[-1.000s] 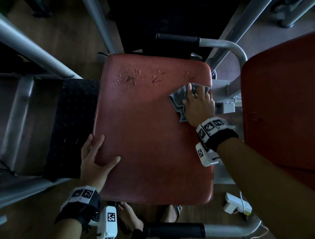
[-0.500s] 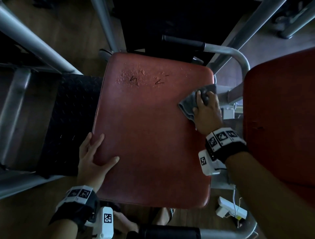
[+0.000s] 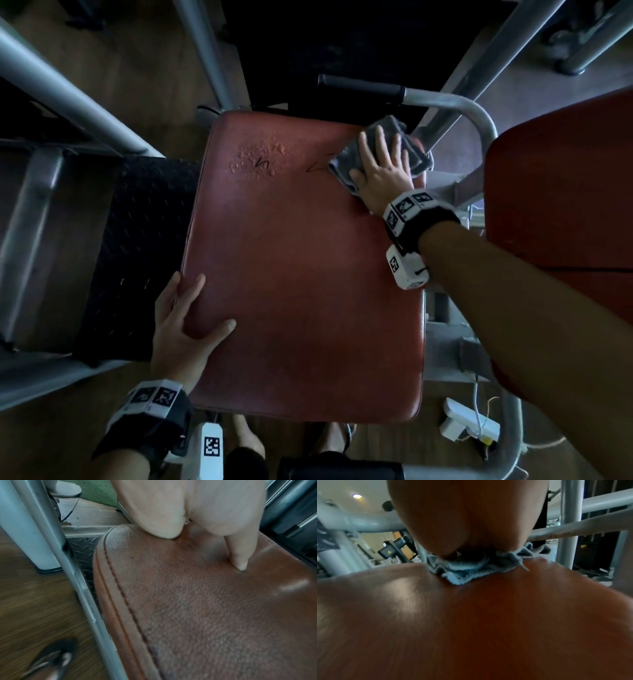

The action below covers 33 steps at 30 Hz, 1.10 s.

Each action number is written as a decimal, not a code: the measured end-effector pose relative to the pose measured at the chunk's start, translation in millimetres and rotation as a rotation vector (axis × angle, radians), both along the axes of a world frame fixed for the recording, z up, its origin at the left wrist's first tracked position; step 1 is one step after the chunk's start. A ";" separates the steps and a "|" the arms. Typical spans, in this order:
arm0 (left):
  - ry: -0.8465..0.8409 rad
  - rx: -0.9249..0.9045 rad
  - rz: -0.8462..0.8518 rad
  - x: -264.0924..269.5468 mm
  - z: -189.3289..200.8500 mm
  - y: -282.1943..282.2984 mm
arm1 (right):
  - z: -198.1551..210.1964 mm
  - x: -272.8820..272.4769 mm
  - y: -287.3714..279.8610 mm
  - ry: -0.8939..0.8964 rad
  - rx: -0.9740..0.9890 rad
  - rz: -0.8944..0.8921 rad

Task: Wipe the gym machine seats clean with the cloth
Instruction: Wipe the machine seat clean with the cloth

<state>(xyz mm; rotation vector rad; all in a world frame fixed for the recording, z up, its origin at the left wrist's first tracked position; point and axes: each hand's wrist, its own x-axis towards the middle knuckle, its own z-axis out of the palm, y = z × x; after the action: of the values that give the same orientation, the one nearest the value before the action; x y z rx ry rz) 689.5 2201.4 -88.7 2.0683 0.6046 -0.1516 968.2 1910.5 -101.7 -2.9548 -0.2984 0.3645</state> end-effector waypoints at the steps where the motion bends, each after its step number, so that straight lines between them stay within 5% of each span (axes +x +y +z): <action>1: 0.004 -0.002 -0.004 1.1 1.2 -0.2 | 1.5 -8.2 -2.3 -0.011 0.000 0.052; 4: 0.033 -0.007 -0.003 2.0 4.8 -1.2 | 4.2 -47.4 -8.9 -0.009 -0.004 0.128; 14: 0.030 -0.033 0.002 0.5 6.0 -1.4 | 5.9 -193.9 -17.2 0.084 0.061 -0.075; 24: 0.055 -0.031 -0.055 2.8 7.4 6.4 | 2.0 -173.4 27.2 0.090 0.032 -0.523; 29: 0.126 -0.035 -0.049 8.8 19.2 5.4 | -5.9 -154.2 25.0 0.048 0.050 -0.587; 33: 0.030 0.087 -0.063 23.9 19.7 3.8 | -8.3 -111.1 15.0 0.031 0.057 -0.579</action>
<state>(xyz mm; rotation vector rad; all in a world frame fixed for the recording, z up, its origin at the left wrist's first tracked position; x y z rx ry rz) 713.5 2205.2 -69.0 2.1739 0.5734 -0.1969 857.1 1925.5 -110.0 -2.8031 0.5314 0.3106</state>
